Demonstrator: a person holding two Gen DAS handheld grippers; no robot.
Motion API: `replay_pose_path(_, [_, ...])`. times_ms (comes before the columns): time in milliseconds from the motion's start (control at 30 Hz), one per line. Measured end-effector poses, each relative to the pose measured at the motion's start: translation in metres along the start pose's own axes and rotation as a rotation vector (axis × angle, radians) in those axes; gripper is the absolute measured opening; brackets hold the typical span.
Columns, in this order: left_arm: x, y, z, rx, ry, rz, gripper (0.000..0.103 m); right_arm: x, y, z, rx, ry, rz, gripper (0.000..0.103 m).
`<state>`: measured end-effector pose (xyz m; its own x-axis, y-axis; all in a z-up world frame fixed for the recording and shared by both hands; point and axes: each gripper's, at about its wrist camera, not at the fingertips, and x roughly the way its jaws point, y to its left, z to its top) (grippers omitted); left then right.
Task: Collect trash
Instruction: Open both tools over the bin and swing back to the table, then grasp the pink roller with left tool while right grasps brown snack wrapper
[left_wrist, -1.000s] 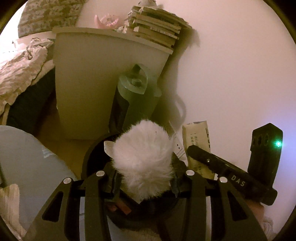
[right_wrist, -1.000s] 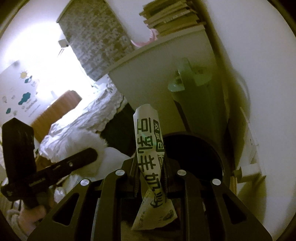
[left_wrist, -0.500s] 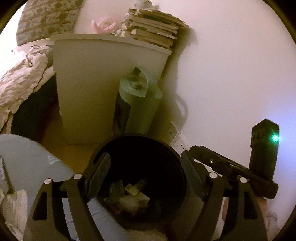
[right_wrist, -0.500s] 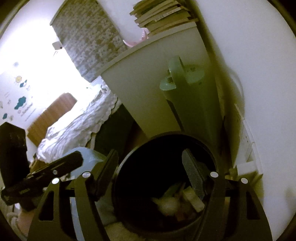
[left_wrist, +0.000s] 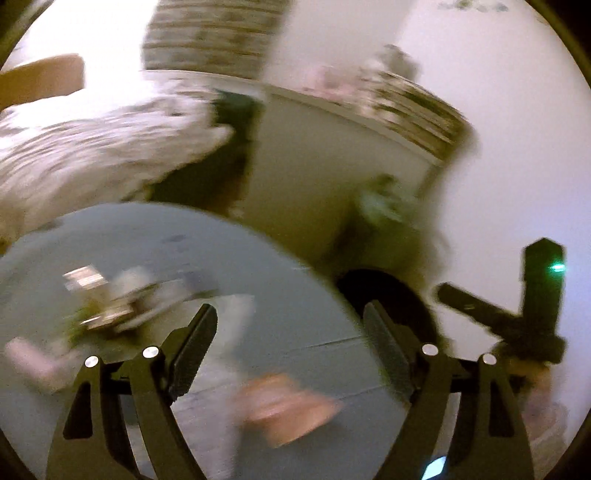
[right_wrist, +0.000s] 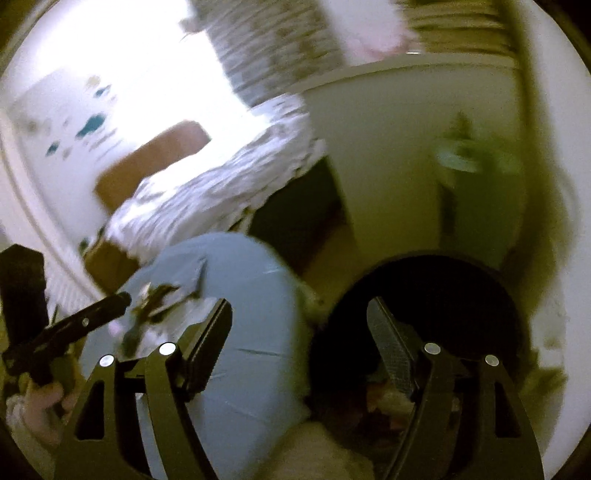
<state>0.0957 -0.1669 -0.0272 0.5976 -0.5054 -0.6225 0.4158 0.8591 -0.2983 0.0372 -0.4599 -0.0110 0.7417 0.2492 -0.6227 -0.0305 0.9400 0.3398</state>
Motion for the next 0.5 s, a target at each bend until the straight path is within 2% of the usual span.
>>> replay_pose_path(100, [-0.025, 0.059, -0.013, -0.102, -0.01, 0.121, 0.081, 0.017, 0.038, 0.01, -0.095, 0.05, 0.062, 0.075])
replay_pose_path(233, [-0.047, 0.137, -0.036, -0.259, 0.018, 0.279, 0.081, 0.052, 0.104, 0.028, -0.207, 0.156, 0.216, 0.075])
replay_pose_path(267, [-0.05, 0.148, -0.04, -0.299, 0.022, 0.283, 0.08, 0.061, 0.119, 0.032, -0.226, 0.18, 0.248, 0.075])
replay_pose_path(300, [-0.052, 0.162, -0.045, -0.345, 0.028, 0.283, 0.08, 0.076, 0.139, 0.037, -0.257, 0.213, 0.282, 0.07])
replay_pose_path(367, [-0.051, 0.173, -0.049, -0.383, 0.034, 0.287, 0.079, 0.097, 0.172, 0.045, -0.311, 0.251, 0.314, 0.068])
replay_pose_path(500, [-0.04, 0.183, -0.047, -0.444, 0.029, 0.233, 0.076, 0.145, 0.228, 0.057, -0.404, 0.323, 0.349, 0.063])
